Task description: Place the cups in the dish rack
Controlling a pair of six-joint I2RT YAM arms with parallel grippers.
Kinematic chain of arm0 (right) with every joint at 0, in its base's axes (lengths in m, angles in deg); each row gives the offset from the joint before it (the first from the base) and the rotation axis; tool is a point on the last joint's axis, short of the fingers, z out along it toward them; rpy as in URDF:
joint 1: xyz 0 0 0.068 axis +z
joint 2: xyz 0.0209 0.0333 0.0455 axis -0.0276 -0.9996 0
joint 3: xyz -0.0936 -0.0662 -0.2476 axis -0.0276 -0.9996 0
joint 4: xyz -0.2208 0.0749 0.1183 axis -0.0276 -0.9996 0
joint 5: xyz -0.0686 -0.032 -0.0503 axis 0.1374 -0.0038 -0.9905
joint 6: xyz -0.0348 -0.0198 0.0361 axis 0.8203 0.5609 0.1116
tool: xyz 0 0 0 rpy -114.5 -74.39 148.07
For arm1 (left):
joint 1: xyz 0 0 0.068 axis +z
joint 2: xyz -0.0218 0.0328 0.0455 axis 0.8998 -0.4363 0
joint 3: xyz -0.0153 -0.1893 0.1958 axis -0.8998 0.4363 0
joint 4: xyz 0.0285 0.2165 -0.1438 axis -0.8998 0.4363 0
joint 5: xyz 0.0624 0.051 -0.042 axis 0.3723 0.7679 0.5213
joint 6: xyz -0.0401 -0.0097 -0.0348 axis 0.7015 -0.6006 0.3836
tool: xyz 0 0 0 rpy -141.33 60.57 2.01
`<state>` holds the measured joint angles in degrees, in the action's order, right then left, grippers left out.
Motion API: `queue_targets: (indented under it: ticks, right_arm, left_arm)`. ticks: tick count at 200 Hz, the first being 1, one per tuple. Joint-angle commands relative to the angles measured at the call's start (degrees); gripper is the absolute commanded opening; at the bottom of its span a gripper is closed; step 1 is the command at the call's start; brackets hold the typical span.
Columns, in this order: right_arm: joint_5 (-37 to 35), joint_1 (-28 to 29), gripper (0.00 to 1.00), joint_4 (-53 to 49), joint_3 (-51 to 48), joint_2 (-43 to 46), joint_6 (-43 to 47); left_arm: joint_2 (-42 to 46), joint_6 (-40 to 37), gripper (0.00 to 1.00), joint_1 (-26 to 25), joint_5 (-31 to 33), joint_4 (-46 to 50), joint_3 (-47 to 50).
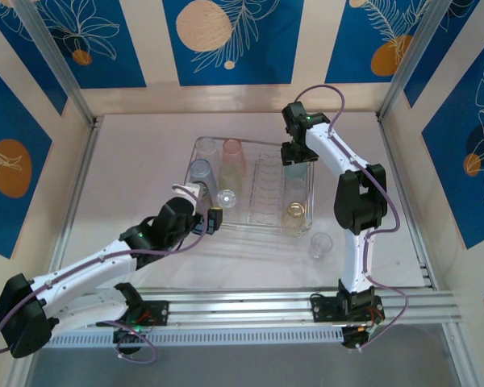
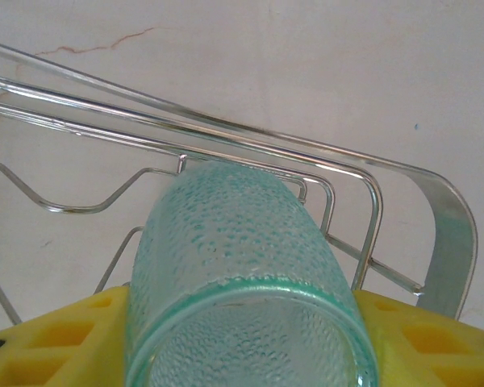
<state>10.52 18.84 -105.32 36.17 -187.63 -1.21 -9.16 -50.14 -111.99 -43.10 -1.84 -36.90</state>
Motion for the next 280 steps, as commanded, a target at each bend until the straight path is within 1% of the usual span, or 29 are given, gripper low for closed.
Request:
queue_targets:
  ticks: [1,17,26,45,70,73,83,109,118,124,149,175,201,227,254,280]
  right_arm:
    - [-1.3,0.6,0.52,2.5,-2.0,-1.7,-0.6]
    - [-1.1,0.8,0.63,1.5,-1.9,-1.7,-0.2]
    - [-1.2,1.0,0.68,0.7,-1.5,-1.9,0.3]
    - [-0.9,1.3,0.74,-0.7,-0.8,-2.0,0.9]
    - [0.3,1.3,0.78,-3.0,0.5,-1.9,1.1]
    - [0.5,1.3,0.81,-3.2,0.7,-1.8,1.0]
    - [1.0,1.3,0.85,-4.2,1.2,-1.7,1.1]
    - [1.2,1.4,0.88,-7.3,2.9,-1.3,0.8]
    - [1.1,1.5,0.95,-8.2,3.4,-1.1,0.6]
    - [1.1,1.5,0.96,-8.8,3.7,-0.9,0.6]
    - [0.0,2.0,0.96,-11.3,4.7,0.9,-0.3]
    - [-1.4,3.2,0.92,-13.2,3.3,5.5,-1.9]
    - [2.2,3.9,0.85,-14.0,-1.3,11.1,-3.4]
    - [5.1,4.7,0.81,-14.2,-6.9,14.9,-3.2]
    - [6.9,5.1,0.8,-12.2,-11.5,17.1,-1.7]
    - [7.9,5.1,0.79,-9.9,-13.9,16.8,0.6]
  left_arm:
    - [0.8,-0.5,0.97,0.2,0.6,0.8,-0.2]
    - [0.6,-0.5,0.97,0.2,0.6,0.7,-0.2]
    - [0.6,-0.4,0.97,0.2,0.6,0.7,-0.2]
    - [0.3,-0.4,0.97,0.2,0.5,0.6,-0.2]
    - [0.0,-0.4,0.97,0.1,0.2,0.4,-0.2]
    - [0.0,-0.4,0.97,0.1,0.2,0.4,-0.2]
    - [-0.1,-0.5,0.97,0.2,0.3,0.5,-0.3]
    - [-0.3,-0.5,0.97,0.2,0.3,0.5,-0.3]
    - [-0.2,-0.6,0.97,0.1,0.2,0.5,-0.4]
    - [-0.3,-0.6,0.97,0.2,0.1,0.5,-0.4]
    - [-0.4,-0.8,0.97,0.2,-0.1,0.4,-0.6]
    - [-0.4,-0.9,0.97,0.2,-0.2,0.5,-0.7]
    - [-0.7,-0.9,0.97,0.1,-0.4,0.2,-0.6]
    - [-1.3,-0.9,0.97,0.1,-0.7,-0.3,-0.7]
    - [-1.9,-0.9,0.97,0.1,-1.2,-0.8,-0.7]
    - [-2.3,-0.7,0.97,0.2,-1.5,-1.0,-0.8]
